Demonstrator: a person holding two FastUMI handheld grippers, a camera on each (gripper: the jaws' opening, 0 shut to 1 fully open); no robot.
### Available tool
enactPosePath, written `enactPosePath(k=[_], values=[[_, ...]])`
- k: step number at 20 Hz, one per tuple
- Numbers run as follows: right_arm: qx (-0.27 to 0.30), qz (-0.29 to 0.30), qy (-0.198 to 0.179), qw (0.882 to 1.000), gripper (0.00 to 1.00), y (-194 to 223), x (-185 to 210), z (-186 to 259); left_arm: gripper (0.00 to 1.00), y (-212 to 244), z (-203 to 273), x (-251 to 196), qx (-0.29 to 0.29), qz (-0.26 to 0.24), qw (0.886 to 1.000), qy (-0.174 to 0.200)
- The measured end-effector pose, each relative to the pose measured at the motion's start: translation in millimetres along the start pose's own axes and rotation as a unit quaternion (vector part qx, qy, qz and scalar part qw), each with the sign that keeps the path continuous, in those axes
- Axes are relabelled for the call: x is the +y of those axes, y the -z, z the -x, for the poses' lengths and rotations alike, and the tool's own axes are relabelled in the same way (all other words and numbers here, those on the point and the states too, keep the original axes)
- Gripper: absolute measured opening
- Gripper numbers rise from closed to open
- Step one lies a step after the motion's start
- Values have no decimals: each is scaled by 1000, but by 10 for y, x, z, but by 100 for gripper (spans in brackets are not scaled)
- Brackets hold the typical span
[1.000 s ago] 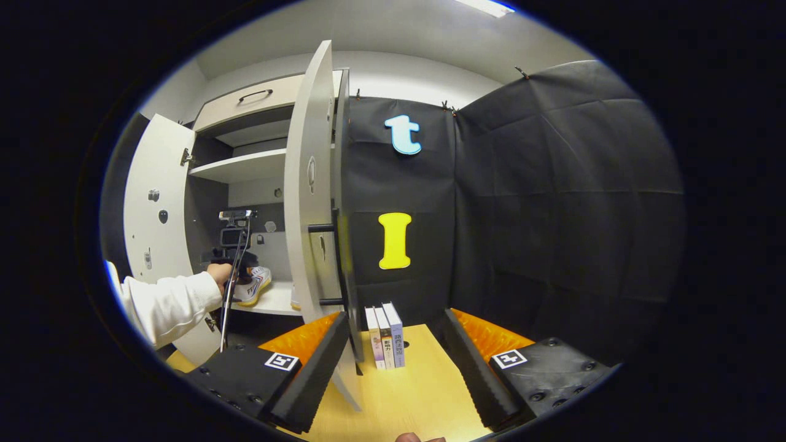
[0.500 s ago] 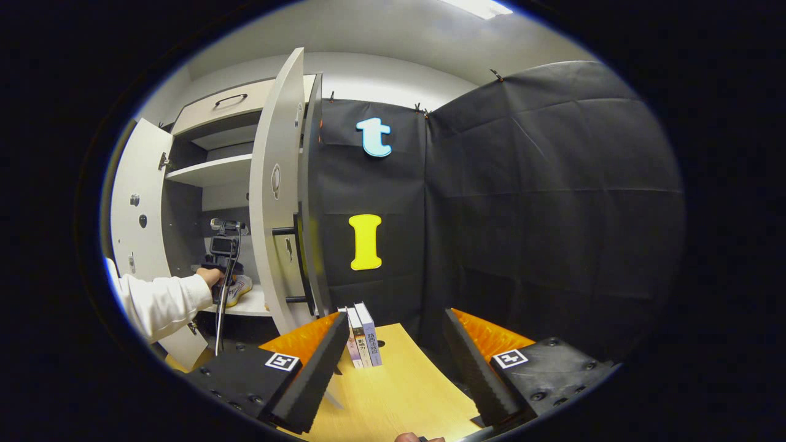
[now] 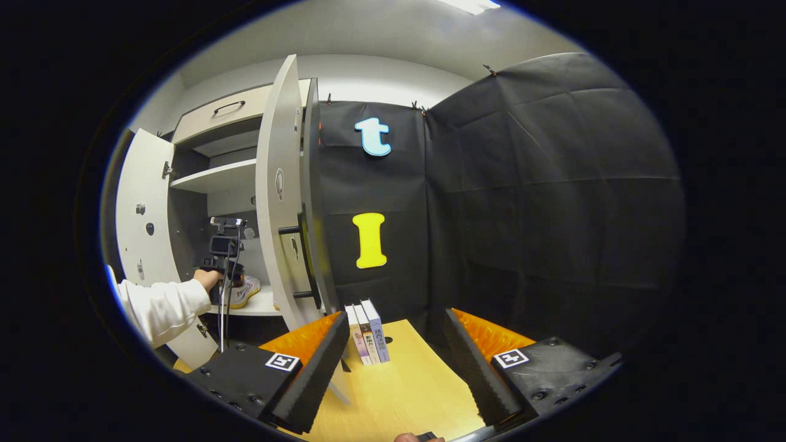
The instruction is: Grab one shoe with the right hand and put it into the shoe cabinet, grab the other shoe with the left hand and put it into the shoe cabinet; then close the right door with the right hand and the left door with the left hand.
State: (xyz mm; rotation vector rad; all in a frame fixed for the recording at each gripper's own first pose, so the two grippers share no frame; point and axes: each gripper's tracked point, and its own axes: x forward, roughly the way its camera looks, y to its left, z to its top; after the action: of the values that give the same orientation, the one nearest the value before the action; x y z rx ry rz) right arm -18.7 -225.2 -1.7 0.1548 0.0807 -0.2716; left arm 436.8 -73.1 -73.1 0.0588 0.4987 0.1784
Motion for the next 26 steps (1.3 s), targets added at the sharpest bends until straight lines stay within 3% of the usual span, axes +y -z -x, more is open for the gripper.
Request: enactPosePath(k=[1, 2, 9, 14, 19, 26], values=[[0, -2, -4, 1000, 99, -8, 3, 0, 82, -30, 86, 35, -10, 0, 1000, 1], [0, -5, -8, 1000, 99, -13, 12, -3, 94, -74, 180, 39, -21, -2, 1000, 5], [5, -15, -29, 999, 98, -32, 61, -128, 95, -147, 895, -53, -74, 0, 996, 54], [-2, -13, -43, 999, 98, -133, 156, -337, 95, -207, 1773, -11, -140, 19, 985, 102], [0, -17, -43, 999, 98, -184, 188, -703, 95, 38, 2645, 224, -181, 37, 974, 127], [9, -7, -65, 998, 98, -189, 380, -1136, 96, 643, 3332, 551, -171, 45, 975, 137]])
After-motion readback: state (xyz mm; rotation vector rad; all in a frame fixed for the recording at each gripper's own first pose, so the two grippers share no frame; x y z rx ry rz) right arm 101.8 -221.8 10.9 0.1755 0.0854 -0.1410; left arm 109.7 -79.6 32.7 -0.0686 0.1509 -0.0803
